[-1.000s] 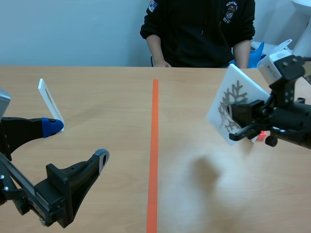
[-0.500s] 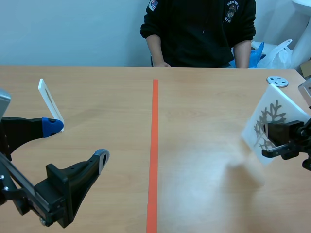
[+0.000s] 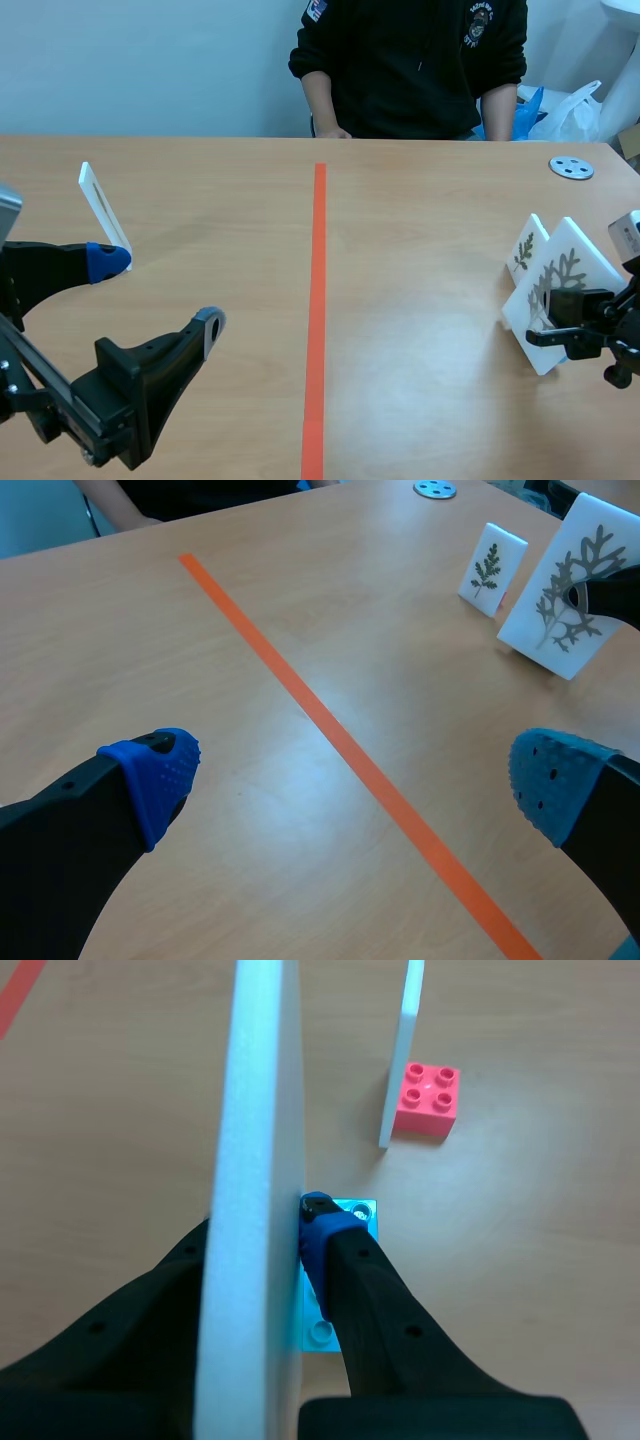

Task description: Sort the leaf by its shape. The table is split by an orange tape line. A compound leaf with several leaflets goes to the left side, a simple leaf with one blade goes to the right side. Return to the home posture when a red brick is placed on the table.

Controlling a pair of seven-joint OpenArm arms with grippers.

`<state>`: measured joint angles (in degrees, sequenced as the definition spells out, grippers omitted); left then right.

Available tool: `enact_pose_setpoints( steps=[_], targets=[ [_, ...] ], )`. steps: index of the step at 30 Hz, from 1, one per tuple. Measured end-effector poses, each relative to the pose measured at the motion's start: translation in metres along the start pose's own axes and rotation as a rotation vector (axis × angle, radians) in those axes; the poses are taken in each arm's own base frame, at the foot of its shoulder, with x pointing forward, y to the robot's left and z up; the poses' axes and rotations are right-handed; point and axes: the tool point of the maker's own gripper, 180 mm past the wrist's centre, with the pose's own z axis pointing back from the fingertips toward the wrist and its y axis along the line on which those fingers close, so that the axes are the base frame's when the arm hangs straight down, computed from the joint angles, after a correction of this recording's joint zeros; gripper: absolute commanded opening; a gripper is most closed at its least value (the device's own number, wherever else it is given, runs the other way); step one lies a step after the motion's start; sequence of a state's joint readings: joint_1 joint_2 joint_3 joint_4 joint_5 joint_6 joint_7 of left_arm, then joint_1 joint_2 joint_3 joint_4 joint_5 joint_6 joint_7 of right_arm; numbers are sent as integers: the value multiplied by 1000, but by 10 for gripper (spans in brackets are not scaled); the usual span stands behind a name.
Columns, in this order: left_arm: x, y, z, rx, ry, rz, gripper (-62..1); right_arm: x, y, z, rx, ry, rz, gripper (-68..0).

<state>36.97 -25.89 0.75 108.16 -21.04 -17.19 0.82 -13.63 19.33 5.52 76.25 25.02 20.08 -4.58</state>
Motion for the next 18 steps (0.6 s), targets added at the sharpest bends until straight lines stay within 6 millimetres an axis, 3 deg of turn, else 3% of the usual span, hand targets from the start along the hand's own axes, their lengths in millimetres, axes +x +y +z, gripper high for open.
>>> enact_pose_setpoints(
  steps=[7,18],
  targets=[
    [0,0,0,0,0,0,14,21,-7,-10,-38,-60,19,-660],
    [0,0,0,0,0,0,14,1,-25,-10,-107,-43,3,-660]
  ],
)
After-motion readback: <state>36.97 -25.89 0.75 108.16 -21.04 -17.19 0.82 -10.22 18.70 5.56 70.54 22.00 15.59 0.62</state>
